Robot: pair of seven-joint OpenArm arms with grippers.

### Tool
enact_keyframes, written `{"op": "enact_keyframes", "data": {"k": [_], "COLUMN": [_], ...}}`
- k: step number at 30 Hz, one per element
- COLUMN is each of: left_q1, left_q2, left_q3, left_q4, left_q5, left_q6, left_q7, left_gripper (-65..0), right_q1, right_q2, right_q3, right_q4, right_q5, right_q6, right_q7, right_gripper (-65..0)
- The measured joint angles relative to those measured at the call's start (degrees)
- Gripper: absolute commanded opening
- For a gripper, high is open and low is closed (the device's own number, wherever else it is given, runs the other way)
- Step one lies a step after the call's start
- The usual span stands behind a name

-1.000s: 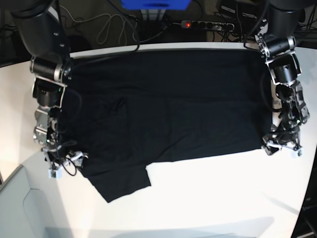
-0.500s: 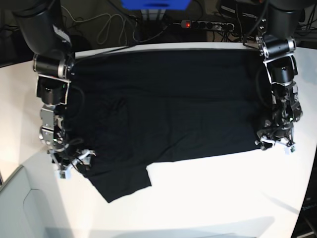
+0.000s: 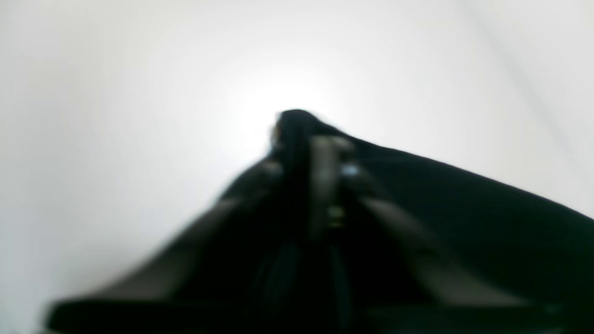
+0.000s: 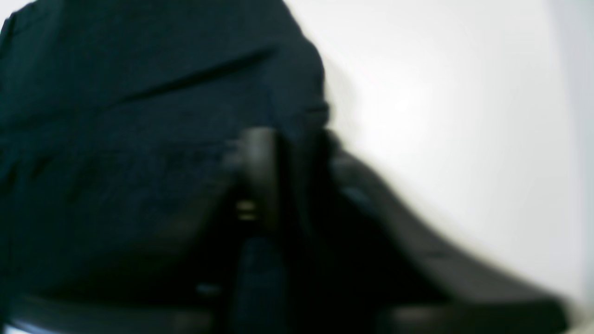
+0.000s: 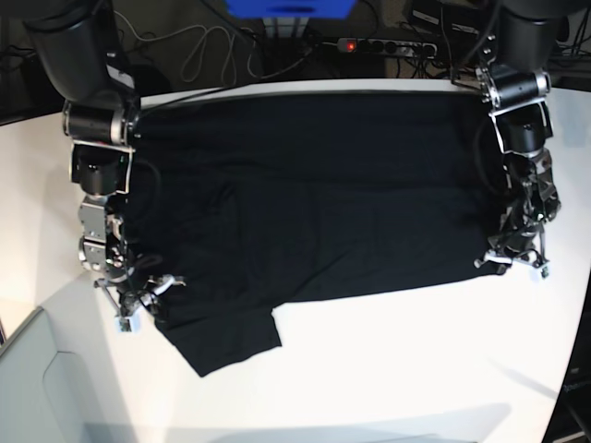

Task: Fold the T-shirt properly
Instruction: 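Lift the hem with both grippers and fold it onto the shoulder edge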

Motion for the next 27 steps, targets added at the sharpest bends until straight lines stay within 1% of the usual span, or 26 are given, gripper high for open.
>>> {"op": "enact_keyframes", "data": {"k": [2,5,6,8,10,12,13,14,17,19,20,22,25,27], "left_q1": [0.0,0.0,0.0,0.9,1.8,3.8,4.7,5.4,8.3,10.7,12.3,15.0,17.5,18.4], "left_q2": [0.3,0.5,0.5,1.3,2.1,3.2,3.3,3.2,3.4,5.0,5.7,6.8,7.7,8.5], "left_q3": [0.0,0.0,0.0,-0.3,-0.6,-3.1,-4.9,-6.3,-10.3,-12.6,-13.6,-15.5,-18.1,-18.9], "left_q4": [0.0,0.2,1.1,5.6,10.7,16.1,18.9,21.5,30.1,35.3,37.7,41.3,45.1,47.3], "left_q5": [-0.2,-0.2,-0.3,0.4,0.9,0.6,0.6,0.8,1.0,0.9,0.7,0.7,0.9,0.8], "left_q6": [0.1,0.1,0.2,1.0,0.7,0.2,-0.1,0.1,0.6,0.5,-0.1,-0.1,0.1,0.0], "left_q7": [0.1,0.2,1.0,6.1,12.4,15.8,18.3,20.0,23.2,25.3,26.4,28.7,30.0,30.3], "left_gripper": [-65.0,-65.0,-65.0,-65.0,-65.0,-65.0,-65.0,-65.0,-65.0,-65.0,-65.0,-65.0,-65.0,-65.0], "right_q1": [0.0,0.0,-0.2,-2.1,-5.6,-9.0,-10.4,-11.4,-14.9,-17.6,-19.1,-22.0,-25.2,-27.1], "right_q2": [0.0,0.0,0.0,-0.2,0.0,0.5,1.0,1.3,1.3,0.8,0.7,1.1,1.2,1.2], "right_q3": [-0.1,0.3,0.3,0.3,0.1,0.3,0.3,0.3,1.6,3.8,5.0,6.9,8.3,8.3], "right_q4": [0.0,0.0,0.7,5.8,12.5,19.1,22.5,25.3,35.5,41.3,43.5,46.6,49.6,51.4], "right_q5": [0.0,0.4,0.4,-0.7,-0.3,-0.7,-1.0,-0.9,-0.3,0.1,0.3,-0.5,-0.6,-0.5], "right_q6": [0.0,0.0,0.1,0.3,0.3,0.5,0.5,0.5,0.7,1.0,1.1,1.1,1.1,1.1], "right_q7": [0.0,0.0,-0.4,-3.7,-3.8,-6.0,-7.9,-8.4,-10.4,-11.1,-11.7,-13.8,-14.4,-13.6], "right_gripper": [-64.1,-64.9,-64.9,-64.9,-64.9,-64.9,-64.9,-64.9,-64.9,-64.9,-64.9,-64.9,-64.9,-64.9]}}
